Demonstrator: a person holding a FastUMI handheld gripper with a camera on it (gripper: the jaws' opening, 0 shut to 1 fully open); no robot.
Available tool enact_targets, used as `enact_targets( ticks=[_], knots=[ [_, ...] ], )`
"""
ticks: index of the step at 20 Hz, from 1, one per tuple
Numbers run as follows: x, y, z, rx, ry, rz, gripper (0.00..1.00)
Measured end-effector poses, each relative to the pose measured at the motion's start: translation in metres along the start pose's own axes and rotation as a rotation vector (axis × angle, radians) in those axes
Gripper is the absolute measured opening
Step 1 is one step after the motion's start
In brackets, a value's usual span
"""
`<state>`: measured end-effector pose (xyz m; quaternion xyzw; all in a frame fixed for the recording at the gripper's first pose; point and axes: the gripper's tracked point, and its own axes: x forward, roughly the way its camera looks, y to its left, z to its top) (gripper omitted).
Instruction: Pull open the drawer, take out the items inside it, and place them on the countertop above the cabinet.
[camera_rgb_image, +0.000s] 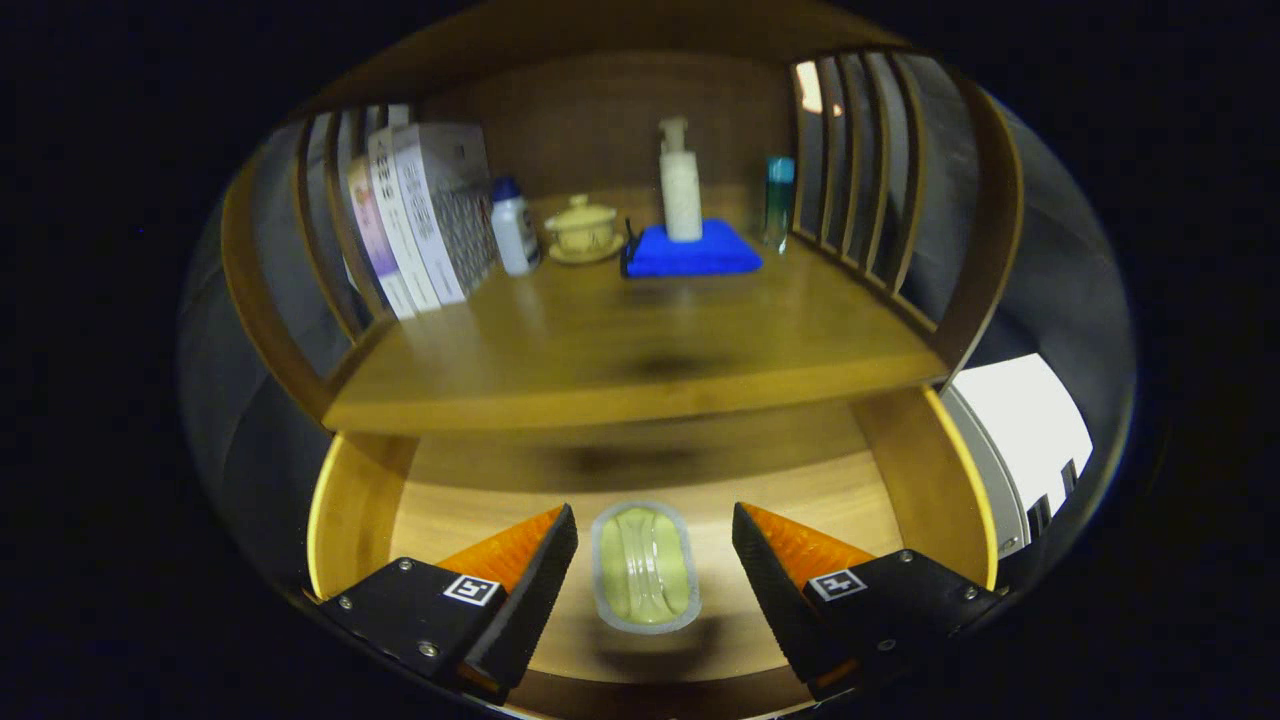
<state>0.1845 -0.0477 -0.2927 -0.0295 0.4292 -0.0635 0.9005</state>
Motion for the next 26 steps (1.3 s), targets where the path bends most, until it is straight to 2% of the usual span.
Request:
enact_targets(
  ticks=[6, 12, 19, 23, 26],
  knots=[
    [0.021, 0.002, -0.025, -0.048, 0.116, -0.018, 0.91],
    [0.028, -0.003, -0.045, -0.094, 0.227, -0.045, 0.70],
    [0.030, 0.004, -0.051, -0.094, 0.271, -0.014, 0.34],
    [0.027, 0.003, -0.054, -0.137, 0.271, -0.011, 0.22],
    [0.023, 0.010, -0.058, -0.198, 0.257, 0.026, 0.19]
  ],
)
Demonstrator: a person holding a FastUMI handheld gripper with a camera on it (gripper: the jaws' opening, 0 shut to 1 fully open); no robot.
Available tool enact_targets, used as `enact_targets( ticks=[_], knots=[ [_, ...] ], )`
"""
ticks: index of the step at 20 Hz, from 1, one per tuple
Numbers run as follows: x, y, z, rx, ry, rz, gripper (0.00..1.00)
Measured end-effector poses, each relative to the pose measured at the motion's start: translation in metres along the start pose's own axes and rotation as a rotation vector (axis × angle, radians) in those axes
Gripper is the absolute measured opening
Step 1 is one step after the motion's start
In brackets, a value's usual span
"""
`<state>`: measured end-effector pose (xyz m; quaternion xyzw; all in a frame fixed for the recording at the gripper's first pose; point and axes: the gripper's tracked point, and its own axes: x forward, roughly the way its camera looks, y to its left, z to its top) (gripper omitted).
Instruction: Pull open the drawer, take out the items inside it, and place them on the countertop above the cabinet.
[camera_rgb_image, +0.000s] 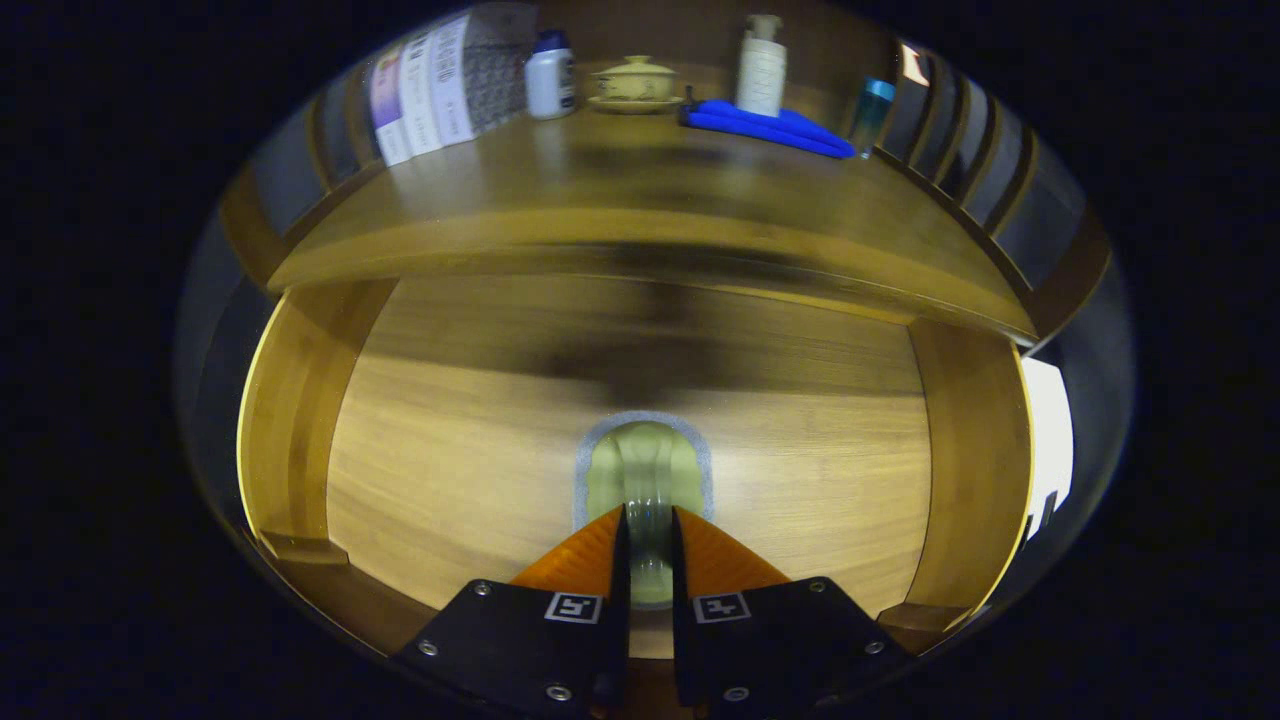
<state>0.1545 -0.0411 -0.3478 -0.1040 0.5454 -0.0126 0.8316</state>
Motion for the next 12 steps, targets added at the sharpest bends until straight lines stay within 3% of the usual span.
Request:
enact_targets(
  ticks=[4, 12],
  knots=[
    [-0.009, -0.001, -0.002, -0.003, -0.049, -0.049, 0.14],
    [-0.072, 0.019, 0.029, -0.004, -0.279, -0.016, 0.13]
  ],
)
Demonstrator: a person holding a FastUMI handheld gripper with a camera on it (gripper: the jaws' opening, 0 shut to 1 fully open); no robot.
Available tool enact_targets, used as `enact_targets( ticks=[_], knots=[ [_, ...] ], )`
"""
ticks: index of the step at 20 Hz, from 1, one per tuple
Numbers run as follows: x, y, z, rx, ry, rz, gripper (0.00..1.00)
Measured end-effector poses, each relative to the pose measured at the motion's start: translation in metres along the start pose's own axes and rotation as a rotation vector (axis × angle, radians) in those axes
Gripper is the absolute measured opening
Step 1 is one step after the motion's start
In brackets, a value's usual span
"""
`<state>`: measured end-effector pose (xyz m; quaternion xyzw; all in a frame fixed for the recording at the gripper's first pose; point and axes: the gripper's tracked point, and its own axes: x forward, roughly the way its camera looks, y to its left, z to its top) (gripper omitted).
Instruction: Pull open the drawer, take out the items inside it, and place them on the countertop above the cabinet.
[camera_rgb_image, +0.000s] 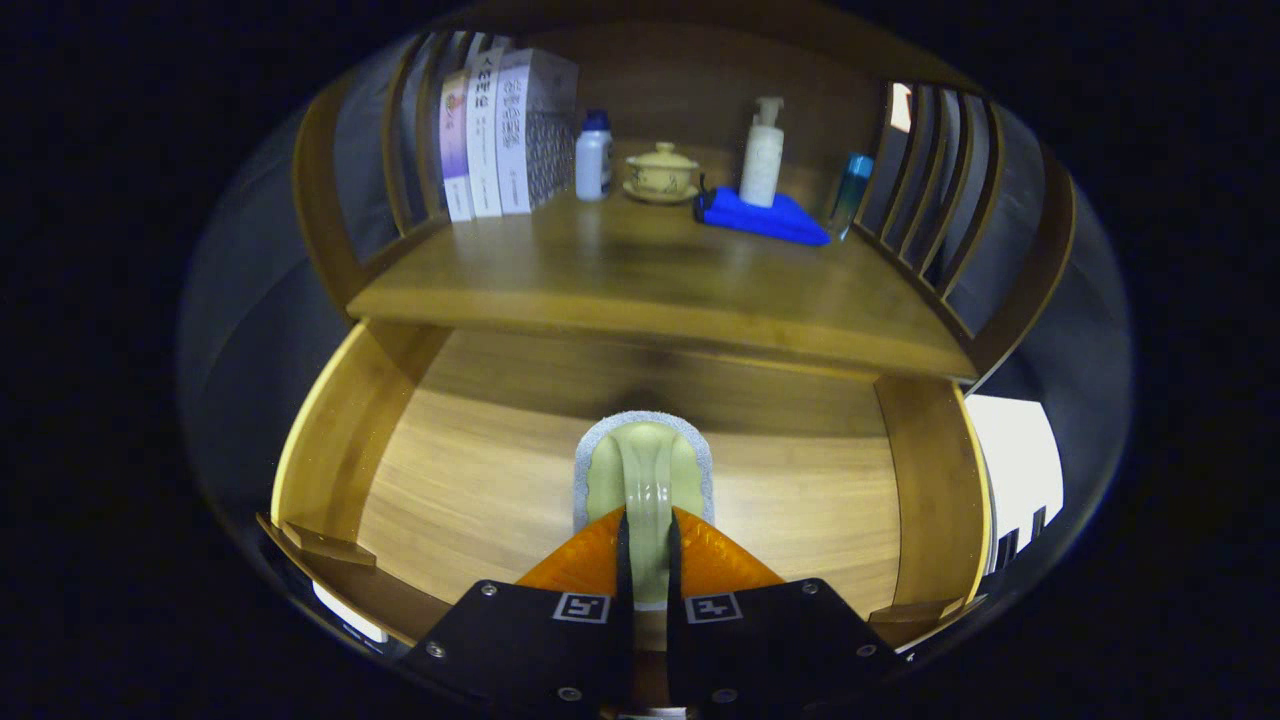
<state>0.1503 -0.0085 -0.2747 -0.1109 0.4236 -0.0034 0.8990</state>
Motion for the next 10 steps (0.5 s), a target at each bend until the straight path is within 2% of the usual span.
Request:
enact_targets(
  ticks=[5, 10],
  knots=[
    [-0.021, 0.021, 0.017, 0.047, -0.087, 0.067, 0.13],
    [-0.030, 0.027, 0.026, 0.021, -0.117, 0.060, 0.13]
  ],
)
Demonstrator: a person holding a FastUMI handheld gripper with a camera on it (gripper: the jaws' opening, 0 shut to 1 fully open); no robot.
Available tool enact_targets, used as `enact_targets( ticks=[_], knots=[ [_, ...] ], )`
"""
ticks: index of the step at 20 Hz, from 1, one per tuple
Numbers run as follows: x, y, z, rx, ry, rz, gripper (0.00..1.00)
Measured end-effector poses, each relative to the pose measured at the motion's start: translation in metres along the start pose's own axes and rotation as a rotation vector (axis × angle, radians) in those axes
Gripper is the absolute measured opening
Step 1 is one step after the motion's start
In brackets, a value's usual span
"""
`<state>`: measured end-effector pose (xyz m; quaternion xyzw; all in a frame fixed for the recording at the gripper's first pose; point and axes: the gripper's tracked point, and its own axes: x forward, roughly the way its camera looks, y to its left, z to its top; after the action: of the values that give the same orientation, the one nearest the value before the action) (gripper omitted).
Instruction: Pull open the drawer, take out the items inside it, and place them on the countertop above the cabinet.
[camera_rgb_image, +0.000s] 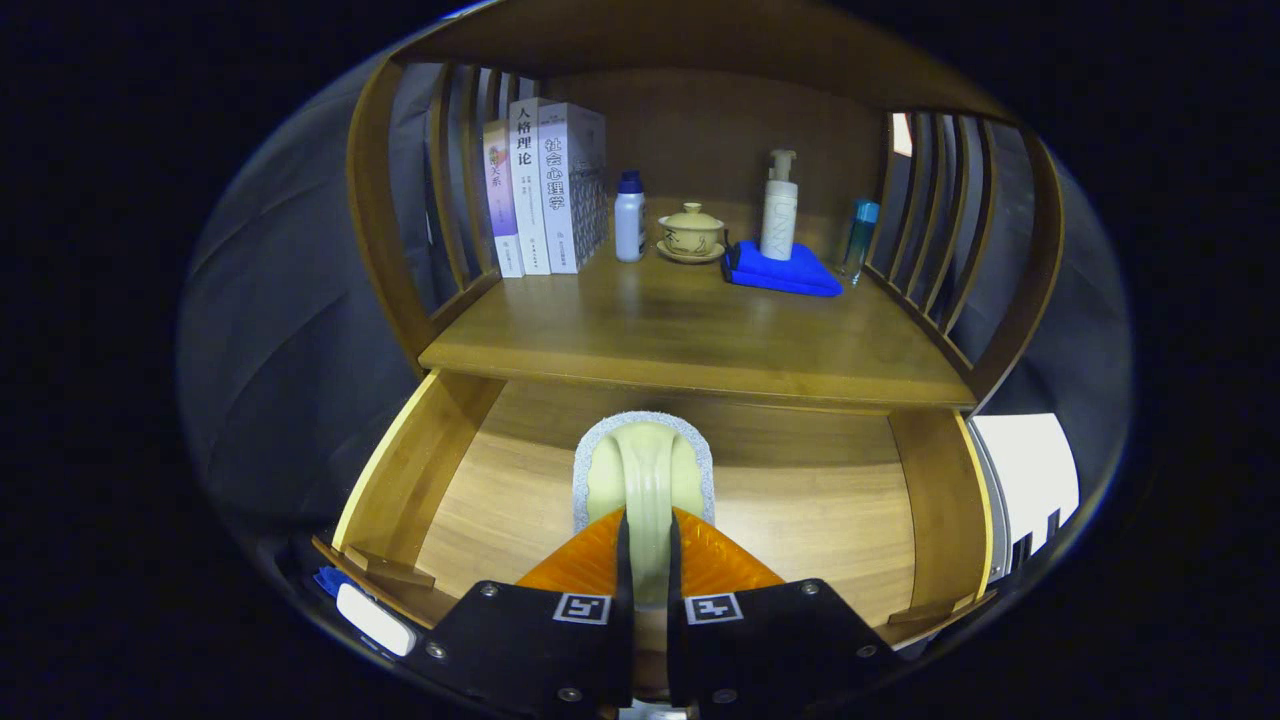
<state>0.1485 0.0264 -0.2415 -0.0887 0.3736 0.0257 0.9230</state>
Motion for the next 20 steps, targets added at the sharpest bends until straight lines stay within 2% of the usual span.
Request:
enact_targets(
  ticks=[5, 10, 14, 18, 20],
  knots=[
    [-0.011, 0.003, 0.049, -0.040, -0.073, -0.033, 0.13],
    [0.005, -0.006, 0.115, -0.053, -0.148, -0.063, 0.13],
    [0.043, -0.025, 0.139, -0.030, -0.140, -0.097, 0.13],
    [0.090, -0.037, 0.138, 0.001, -0.085, -0.097, 0.13],
    [0.106, -0.043, 0.147, 0.023, -0.098, -0.088, 0.13]
  ],
)
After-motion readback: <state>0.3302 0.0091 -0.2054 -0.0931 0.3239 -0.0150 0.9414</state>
